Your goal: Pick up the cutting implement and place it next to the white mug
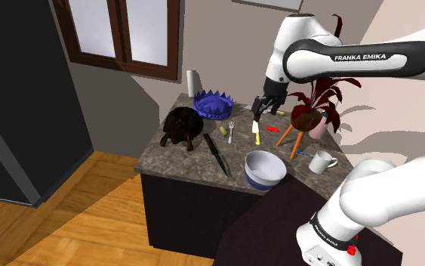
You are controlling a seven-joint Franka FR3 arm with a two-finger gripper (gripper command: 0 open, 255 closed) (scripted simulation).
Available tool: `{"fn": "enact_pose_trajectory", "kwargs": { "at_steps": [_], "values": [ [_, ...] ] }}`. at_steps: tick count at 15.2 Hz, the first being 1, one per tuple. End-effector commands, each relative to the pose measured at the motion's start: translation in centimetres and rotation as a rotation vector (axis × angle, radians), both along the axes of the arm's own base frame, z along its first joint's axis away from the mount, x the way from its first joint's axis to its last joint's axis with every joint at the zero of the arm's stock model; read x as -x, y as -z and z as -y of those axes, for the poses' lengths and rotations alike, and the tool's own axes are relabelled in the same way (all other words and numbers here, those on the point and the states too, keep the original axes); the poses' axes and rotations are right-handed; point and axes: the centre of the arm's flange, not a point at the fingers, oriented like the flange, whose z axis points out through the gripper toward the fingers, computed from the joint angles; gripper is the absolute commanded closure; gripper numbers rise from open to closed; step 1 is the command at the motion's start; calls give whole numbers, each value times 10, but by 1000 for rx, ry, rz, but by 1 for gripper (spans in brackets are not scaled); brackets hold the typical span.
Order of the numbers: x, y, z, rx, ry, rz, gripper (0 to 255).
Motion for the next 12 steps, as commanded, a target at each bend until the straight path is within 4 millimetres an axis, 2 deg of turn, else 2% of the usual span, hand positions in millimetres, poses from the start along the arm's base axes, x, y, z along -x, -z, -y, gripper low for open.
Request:
{"fn": "enact_pose_trajectory", "kwargs": {
  "at_steps": [1, 12],
  "values": [
    [-15, 21, 6, -8, 0, 2, 0],
    [-91, 144, 16, -51, 0, 0, 0]
  ]
}}
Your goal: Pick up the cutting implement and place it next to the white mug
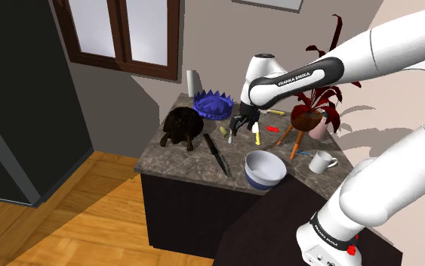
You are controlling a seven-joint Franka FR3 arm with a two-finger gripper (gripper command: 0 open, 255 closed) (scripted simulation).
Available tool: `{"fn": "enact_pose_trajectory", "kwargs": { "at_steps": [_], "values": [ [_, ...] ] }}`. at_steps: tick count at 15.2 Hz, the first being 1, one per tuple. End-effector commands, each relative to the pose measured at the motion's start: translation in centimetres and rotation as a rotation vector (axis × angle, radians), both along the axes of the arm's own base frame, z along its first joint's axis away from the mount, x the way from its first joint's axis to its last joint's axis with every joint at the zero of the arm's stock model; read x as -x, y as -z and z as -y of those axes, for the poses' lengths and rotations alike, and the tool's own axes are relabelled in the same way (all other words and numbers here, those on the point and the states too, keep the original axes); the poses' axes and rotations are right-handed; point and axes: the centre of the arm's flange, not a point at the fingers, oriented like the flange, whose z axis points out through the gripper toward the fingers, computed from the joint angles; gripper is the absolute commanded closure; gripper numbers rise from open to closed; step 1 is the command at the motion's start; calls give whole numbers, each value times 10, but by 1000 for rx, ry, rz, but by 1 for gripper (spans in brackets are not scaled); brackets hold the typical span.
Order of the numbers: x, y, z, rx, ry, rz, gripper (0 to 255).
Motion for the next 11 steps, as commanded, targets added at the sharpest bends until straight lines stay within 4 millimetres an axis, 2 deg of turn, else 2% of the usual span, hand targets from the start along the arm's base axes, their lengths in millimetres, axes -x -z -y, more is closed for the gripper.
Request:
{"fn": "enact_pose_trajectory", "kwargs": {
  "at_steps": [1, 11],
  "values": [
    [-12, 27, 1, -8, 0, 1, 0],
    [-81, 139, 5, -47, 0, -1, 0]
  ]
}}
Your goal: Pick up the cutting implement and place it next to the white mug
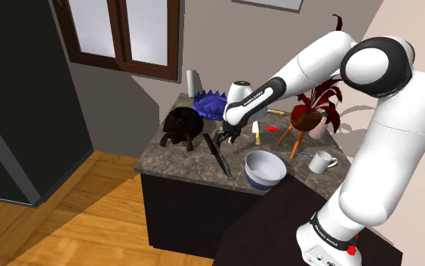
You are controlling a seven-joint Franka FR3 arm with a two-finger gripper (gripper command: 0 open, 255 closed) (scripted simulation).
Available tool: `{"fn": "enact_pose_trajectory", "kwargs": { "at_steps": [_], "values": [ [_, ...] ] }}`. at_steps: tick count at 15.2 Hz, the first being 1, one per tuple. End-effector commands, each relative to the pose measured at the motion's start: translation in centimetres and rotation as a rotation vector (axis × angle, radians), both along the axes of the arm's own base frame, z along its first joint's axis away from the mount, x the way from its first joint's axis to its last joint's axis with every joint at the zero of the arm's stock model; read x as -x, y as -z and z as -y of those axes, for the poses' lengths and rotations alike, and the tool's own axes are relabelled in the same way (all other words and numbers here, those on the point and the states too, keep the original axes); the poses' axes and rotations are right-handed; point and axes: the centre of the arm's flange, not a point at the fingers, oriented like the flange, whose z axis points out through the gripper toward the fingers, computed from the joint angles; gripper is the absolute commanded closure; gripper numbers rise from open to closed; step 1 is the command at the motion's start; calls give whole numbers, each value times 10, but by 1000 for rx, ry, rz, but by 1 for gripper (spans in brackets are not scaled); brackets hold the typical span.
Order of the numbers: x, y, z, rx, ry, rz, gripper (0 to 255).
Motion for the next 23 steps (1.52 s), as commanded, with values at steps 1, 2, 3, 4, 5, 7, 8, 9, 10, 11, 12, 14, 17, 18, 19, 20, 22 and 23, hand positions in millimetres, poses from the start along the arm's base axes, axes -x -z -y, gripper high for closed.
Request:
{"fn": "enact_pose_trajectory", "kwargs": {
  "at_steps": [1, 2, 3, 4, 5, 7, 8, 9, 10, 11, 12, 14, 17, 18, 19, 20, 22, 23],
  "values": [
    [-15, 24, 0, -8, 0, 0, 0],
    [-22, 35, 0, -12, 0, 0, 0],
    [-29, 47, 0, -16, 0, 0, 0],
    [-31, 50, 0, -17, 0, 0, 0],
    [-31, 55, 0, -17, 0, 0, 0],
    [-32, 66, 0, -17, 0, 0, 0],
    [-32, 71, 0, -17, 0, 0, 0],
    [-32, 77, 0, -17, 0, 0, 0],
    [-33, 82, 0, -17, 0, 0, 0],
    [-33, 90, 0, -17, 0, 0, 0],
    [-33, 90, 0, -17, 0, 0, 0],
    [-33, 90, 0, -17, 0, 0, 0],
    [-33, 90, 0, -17, 0, 0, 0],
    [-33, 90, 0, -17, 0, 0, 0],
    [-33, 90, 0, -17, 0, 0, 0],
    [-33, 90, 0, -17, 0, 0, 255],
    [-33, 90, 0, -17, 0, 0, 255],
    [-33, 90, 0, -17, 0, 0, 255]
  ]
}}
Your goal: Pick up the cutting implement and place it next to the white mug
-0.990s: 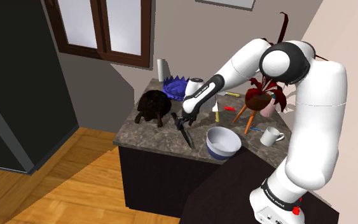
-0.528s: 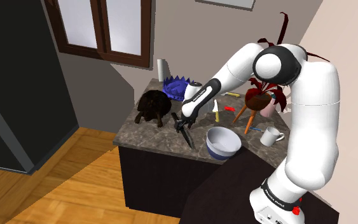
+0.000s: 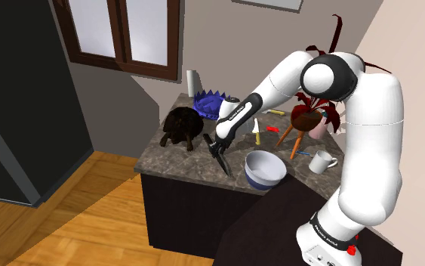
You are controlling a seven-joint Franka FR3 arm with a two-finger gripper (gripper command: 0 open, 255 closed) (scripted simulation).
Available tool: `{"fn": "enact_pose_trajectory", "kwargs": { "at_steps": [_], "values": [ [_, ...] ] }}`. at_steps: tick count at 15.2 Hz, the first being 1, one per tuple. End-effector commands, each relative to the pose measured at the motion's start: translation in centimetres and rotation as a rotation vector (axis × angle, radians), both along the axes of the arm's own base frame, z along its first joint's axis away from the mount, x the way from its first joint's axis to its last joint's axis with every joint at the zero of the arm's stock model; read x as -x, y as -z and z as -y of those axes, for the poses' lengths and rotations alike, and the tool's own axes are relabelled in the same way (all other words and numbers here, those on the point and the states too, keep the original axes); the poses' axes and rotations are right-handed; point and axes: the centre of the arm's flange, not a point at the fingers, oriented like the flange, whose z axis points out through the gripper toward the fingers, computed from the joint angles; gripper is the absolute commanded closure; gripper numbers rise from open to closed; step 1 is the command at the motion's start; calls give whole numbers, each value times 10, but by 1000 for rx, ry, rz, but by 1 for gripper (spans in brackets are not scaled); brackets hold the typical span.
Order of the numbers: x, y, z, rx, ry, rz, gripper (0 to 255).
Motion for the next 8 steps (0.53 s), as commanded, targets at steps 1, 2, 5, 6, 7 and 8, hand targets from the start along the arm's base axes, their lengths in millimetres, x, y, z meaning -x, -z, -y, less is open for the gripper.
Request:
{"fn": "enact_pose_trajectory", "kwargs": {
  "at_steps": [1, 2, 5, 6, 7, 8],
  "values": [
    [0, 1, -1, -1, -2, -1, 255],
    [0, 1, -1, -1, -2, -1, 255],
    [1, 1, -2, -1, -2, -1, 255],
    [0, 1, -1, -1, -2, -1, 255],
    [0, -4, -1, -1, -2, -1, 255],
    [0, -10, -1, -1, -2, -1, 255]
  ]
}}
